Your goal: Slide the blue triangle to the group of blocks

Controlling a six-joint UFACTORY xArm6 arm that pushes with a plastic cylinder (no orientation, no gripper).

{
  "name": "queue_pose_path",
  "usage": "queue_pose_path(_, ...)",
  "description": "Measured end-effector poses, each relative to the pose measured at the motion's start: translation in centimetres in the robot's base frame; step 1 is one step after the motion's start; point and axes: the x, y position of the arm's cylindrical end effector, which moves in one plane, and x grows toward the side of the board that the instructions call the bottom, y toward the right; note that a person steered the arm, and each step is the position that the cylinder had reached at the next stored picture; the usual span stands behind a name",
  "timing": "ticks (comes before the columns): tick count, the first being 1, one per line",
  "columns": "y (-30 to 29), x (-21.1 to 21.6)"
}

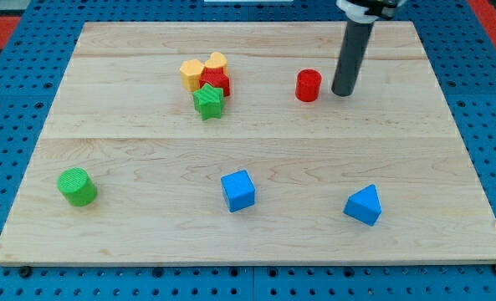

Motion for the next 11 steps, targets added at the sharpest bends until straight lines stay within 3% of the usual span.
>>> queue_pose_path(2, -8.7, -1.9)
queue_pose_path(4, -11.7, -2.8)
queue_pose_path(5, -7.3, 2.1)
queue_pose_path(6, -7.4, 10.2)
queue_pose_path(8, 2.6, 13.1)
queue_pose_path(9, 9.0, 16.9)
queue_pose_path(11, 1.5, 19.5)
